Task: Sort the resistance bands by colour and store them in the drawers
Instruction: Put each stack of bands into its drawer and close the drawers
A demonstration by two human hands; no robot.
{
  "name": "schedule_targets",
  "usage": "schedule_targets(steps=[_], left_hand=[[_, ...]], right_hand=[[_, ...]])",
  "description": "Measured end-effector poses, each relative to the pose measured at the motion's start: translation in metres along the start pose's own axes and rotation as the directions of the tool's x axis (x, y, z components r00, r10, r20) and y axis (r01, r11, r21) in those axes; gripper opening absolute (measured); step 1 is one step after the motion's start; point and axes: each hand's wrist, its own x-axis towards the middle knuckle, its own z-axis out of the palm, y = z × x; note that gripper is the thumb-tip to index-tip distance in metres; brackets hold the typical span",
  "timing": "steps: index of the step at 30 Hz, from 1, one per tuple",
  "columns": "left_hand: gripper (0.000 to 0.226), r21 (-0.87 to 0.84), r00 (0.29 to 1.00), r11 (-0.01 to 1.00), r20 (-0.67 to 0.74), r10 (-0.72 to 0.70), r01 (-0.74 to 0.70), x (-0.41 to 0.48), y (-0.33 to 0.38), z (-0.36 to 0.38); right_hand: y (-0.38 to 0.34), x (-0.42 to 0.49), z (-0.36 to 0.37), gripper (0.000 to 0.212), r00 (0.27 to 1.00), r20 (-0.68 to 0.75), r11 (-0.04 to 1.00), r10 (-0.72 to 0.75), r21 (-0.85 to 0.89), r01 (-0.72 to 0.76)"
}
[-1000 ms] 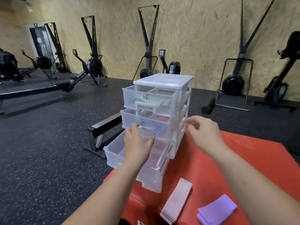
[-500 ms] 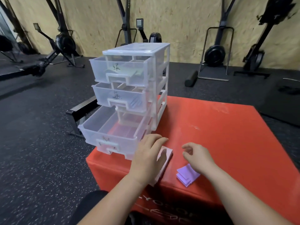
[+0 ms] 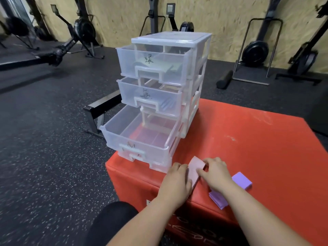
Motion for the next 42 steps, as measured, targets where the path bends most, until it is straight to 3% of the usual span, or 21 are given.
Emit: schedule_targets(steps=[3,8,12,18,23,25,28,33,36,39,42], left_hand=[[0.054,-0.046,0.999,0.998,-0.005,-0.035,0.035,0.002,-0.001,0.003],[0.053,-0.088,0.999,0.995,0.005,-0.051,0.052,0.001,-0.002,0.004],[0.058,-0.124,0.997,0.99,0.021,-0.07,0.072,-0.001,-0.005,0.002],[0.064,-0.184,0.997,0.981,0.048,-0.06,0.068,-0.009,-0.002,-0.011],[0.076,-0.381,1.0,0.924,0.024,-0.005,0.014,-0.019,0.009,-0.021],[0.067,-0.442,1.0,0.897,0.011,0.018,-0.011,-0.02,0.016,-0.028],[0.051,-0.526,0.995,0.849,-0.098,0.006,-0.057,-0.022,0.035,-0.048],[0.026,-0.605,0.957,0.794,-0.259,-0.128,-0.057,-0.016,0.066,-0.082],[0.025,-0.609,0.935,0.788,-0.325,-0.141,-0.092,-0.014,0.077,-0.106],[0.028,-0.566,0.902,0.818,-0.399,-0.164,-0.101,-0.015,0.076,-0.125],[0.024,-0.583,0.892,0.805,-0.416,-0.179,-0.11,-0.02,0.069,-0.141]], right_hand=[[-0.003,0.007,-0.006,0.066,0.998,0.044,0.998,0.038,0.055,-0.04],[-0.007,0.008,-0.021,0.032,0.998,0.067,0.989,0.0,0.149,-0.01],[-0.01,0.003,-0.02,0.04,0.998,0.063,0.963,-0.001,0.268,-0.016],[-0.024,-0.013,-0.021,0.035,0.999,-0.02,0.915,-0.039,0.4,0.044],[-0.034,-0.041,-0.04,0.035,0.987,-0.117,0.715,-0.108,0.681,0.159],[-0.04,-0.052,-0.053,0.039,0.982,-0.131,0.649,-0.137,0.737,0.189],[-0.051,-0.069,-0.077,0.044,0.969,-0.172,0.582,-0.177,0.776,0.244],[-0.067,-0.079,-0.111,0.047,0.941,-0.247,0.422,-0.23,0.847,0.325],[-0.08,-0.085,-0.125,0.038,0.941,-0.159,0.286,-0.3,0.926,0.247],[-0.092,-0.093,-0.133,0.029,0.927,-0.012,0.305,-0.376,0.943,0.136],[-0.104,-0.094,-0.136,0.026,0.897,0.011,0.371,-0.442,0.913,0.172]])
